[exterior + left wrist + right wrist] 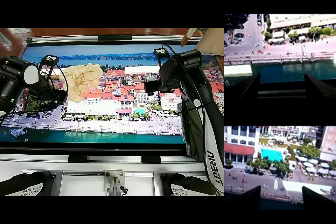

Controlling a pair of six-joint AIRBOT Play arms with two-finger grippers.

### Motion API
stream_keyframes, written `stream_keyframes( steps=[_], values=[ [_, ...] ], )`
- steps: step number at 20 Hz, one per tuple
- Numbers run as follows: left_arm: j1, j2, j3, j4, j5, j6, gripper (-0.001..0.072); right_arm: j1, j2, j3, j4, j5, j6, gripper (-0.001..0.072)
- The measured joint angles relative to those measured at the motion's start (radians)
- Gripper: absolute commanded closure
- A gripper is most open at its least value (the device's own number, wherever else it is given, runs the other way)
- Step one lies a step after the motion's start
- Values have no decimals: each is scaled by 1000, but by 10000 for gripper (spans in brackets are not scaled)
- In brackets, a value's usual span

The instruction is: Fold the shirts.

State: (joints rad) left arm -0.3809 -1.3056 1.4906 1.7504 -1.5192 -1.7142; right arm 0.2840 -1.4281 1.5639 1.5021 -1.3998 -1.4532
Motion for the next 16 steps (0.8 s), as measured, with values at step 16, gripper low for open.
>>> stream_keyframes(
  steps=[16],
  values=[
    [3,-29,3,-46,91,0,59,0,-1,0,124,-82,38,97]
  ],
)
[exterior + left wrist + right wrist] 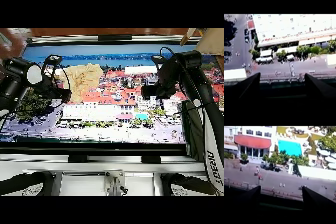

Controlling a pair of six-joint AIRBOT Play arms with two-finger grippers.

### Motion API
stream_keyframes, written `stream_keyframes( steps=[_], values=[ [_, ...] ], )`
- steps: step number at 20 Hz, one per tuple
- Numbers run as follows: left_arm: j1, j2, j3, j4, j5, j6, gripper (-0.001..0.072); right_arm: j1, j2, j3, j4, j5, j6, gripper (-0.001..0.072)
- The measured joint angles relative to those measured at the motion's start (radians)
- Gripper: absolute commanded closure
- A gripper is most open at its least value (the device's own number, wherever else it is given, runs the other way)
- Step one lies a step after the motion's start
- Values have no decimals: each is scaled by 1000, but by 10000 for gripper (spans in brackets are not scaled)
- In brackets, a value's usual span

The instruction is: Fold the shirts.

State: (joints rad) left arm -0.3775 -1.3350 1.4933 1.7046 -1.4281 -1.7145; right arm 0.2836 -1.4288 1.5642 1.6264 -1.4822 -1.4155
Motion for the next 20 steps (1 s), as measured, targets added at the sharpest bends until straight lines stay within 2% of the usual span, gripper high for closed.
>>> stream_keyframes(
  steps=[3,7,10,13,14,15,16,17,20],
  values=[
    [31,-83,42,18,127,-8,11,0,-5,-1,25,69,18,97],
    [126,-323,222,19,182,-21,-13,0,-7,-3,73,95,27,97],
    [202,-512,363,-63,174,-25,-13,0,-8,-4,107,83,30,97],
    [251,-631,433,-172,206,-25,-13,0,-8,-4,130,70,32,98],
    [259,-655,444,-196,225,-25,9,0,-8,-4,133,68,32,97],
    [265,-674,453,-221,253,-25,162,0,-8,-4,137,69,32,98],
    [269,-686,460,-237,278,-25,530,0,-8,-4,139,70,32,98],
    [273,-695,467,-251,296,-25,677,0,-8,-4,140,76,30,98],
    [281,-702,523,-305,285,-4,683,0,-8,-4,143,109,-11,98]
  ],
)
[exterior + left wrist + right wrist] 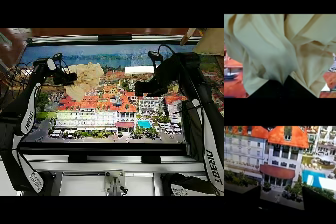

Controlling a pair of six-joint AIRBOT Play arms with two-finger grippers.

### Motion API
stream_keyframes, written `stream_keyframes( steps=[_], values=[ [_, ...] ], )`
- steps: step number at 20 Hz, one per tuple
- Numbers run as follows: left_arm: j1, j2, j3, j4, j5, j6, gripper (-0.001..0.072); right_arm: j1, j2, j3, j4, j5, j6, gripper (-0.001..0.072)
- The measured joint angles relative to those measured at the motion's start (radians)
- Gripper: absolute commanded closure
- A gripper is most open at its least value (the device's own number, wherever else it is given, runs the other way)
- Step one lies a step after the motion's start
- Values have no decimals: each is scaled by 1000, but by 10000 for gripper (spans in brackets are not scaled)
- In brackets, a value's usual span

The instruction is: Fold the shirts.

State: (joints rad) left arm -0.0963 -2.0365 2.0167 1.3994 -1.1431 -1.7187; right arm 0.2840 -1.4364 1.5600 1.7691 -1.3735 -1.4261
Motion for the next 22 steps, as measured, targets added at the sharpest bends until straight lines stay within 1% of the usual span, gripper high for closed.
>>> stream_keyframes(
  steps=[2,4,7,10,11,12,13,15,17,18,19,20,22],
  values=[
    [0,39,44,-25,-46,45,683,-2,2,3,-2,33,-39,103],
    [-6,145,68,-36,-72,97,682,-2,17,20,-15,53,-66,103],
    [-72,412,51,-51,-77,180,680,-2,91,72,-66,66,-82,103],
    [-198,684,-32,-53,-80,198,679,-2,218,117,-132,68,-49,104],
    [-252,767,-77,-54,-88,188,680,-2,268,125,-151,63,-26,105],
    [-302,833,-129,-58,-101,166,679,-2,311,131,-164,48,-6,131],
    [-348,890,-191,-62,-115,134,679,-2,352,135,-172,22,11,226],
    [-436,986,-349,-50,-123,60,678,-2,414,140,-182,-58,36,226],
    [-527,1041,-542,-52,-89,-12,666,-2,447,137,-191,-146,49,224],
    [-568,1054,-633,-54,-53,-44,415,-2,458,126,-192,-180,55,195],
    [-609,1059,-724,-55,0,-75,8,-2,465,107,-191,-201,56,104],
    [-640,1059,-794,-58,44,-101,-13,-2,470,79,-187,-216,57,82],
    [-665,1050,-877,-64,92,-143,-13,-2,473,10,-163,-220,46,82]
  ],
)
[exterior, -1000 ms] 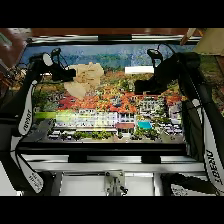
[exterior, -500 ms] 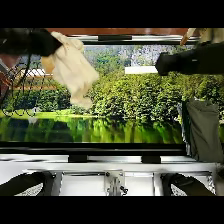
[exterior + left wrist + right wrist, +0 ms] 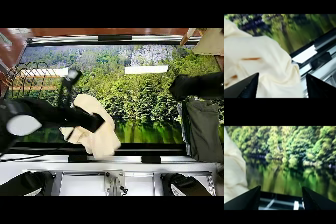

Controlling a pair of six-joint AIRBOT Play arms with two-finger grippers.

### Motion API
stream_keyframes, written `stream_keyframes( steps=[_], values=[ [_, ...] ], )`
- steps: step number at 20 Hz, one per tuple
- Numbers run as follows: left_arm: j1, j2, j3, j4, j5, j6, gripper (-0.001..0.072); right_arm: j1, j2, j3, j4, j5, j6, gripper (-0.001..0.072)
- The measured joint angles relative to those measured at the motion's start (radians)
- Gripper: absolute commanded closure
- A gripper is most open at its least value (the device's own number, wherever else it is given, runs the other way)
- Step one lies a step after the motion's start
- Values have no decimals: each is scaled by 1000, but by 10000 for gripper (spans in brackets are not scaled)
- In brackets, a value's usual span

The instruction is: Fold the shirts.

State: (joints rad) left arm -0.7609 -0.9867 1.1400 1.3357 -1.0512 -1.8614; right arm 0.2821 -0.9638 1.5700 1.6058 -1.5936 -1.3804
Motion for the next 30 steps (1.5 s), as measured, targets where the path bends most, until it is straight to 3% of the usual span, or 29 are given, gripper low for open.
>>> stream_keyframes(
  steps=[2,4,6,8,12,17,18,20,21,22,30],
  values=[
    [43,-2,-13,23,-49,-7,-13,0,-11,-75,15,0,-19,82],
    [147,-2,-6,82,-188,50,-13,0,-27,-161,26,2,-42,82],
    [299,0,-38,146,-312,109,-13,0,-37,-261,50,15,-58,82],
    [479,0,-121,134,-349,152,-13,0,-44,-383,119,51,-74,82],
    [735,-36,-300,-22,-268,222,-13,0,-49,-613,343,143,-116,82],
    [807,-152,-377,-166,-130,290,2,0,-50,-737,463,211,-131,82],
    [799,-179,-383,-193,-103,299,83,0,-51,-746,475,222,-130,82],
    [780,-229,-388,-224,-54,312,342,0,-51,-757,488,237,-126,82],
    [771,-249,-389,-241,-33,316,570,0,-51,-761,494,247,-124,82],
    [763,-266,-390,-249,-14,321,677,3,-51,-765,497,258,-124,82],
    [751,-269,-340,-278,34,334,678,185,-98,-847,561,506,-84,83]
  ],
)
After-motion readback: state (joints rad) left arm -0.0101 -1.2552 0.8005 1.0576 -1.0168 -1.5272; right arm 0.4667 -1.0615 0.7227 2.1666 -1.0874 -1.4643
